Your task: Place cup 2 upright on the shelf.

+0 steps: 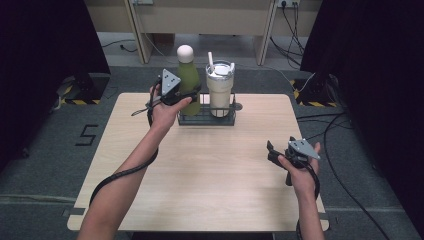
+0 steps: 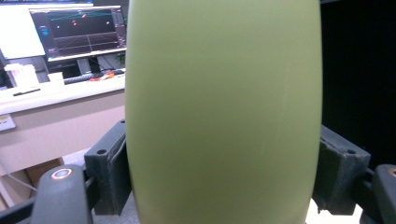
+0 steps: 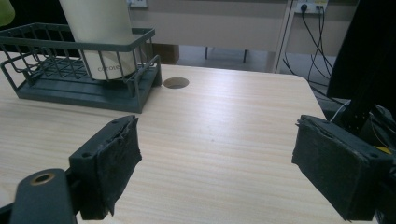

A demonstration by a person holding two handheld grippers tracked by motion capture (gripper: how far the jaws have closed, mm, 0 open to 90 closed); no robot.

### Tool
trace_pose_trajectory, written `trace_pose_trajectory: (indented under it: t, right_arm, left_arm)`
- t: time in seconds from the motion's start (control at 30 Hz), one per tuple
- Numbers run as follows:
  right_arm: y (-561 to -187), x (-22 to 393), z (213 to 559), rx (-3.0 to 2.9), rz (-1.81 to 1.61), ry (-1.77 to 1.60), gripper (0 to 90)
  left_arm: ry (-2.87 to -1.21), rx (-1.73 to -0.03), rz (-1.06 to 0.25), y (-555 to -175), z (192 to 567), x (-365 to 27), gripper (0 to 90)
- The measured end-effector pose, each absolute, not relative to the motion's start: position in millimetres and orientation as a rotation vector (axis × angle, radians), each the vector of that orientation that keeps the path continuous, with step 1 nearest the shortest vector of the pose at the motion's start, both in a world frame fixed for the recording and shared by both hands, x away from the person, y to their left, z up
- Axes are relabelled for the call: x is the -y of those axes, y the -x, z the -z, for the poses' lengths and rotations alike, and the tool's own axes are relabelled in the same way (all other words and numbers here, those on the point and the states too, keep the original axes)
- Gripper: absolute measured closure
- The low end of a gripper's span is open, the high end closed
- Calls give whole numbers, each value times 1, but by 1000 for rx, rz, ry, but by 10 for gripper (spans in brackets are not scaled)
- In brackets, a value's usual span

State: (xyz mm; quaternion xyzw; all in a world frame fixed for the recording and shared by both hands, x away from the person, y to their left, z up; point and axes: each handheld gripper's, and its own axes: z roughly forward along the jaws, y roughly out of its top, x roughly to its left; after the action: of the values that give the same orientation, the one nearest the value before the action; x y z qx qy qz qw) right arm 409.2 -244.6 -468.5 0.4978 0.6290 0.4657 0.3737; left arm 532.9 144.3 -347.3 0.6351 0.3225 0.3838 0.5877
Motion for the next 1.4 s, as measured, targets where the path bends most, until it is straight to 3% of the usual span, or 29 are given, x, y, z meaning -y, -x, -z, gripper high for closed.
trace_pose_trajectory:
  t: [1.4]
  right_arm:
    - [-411,248,471,-1616,-1208,-1273,147]
  left_arm:
    - [-1477,-898,-946,-601,363,-142,210]
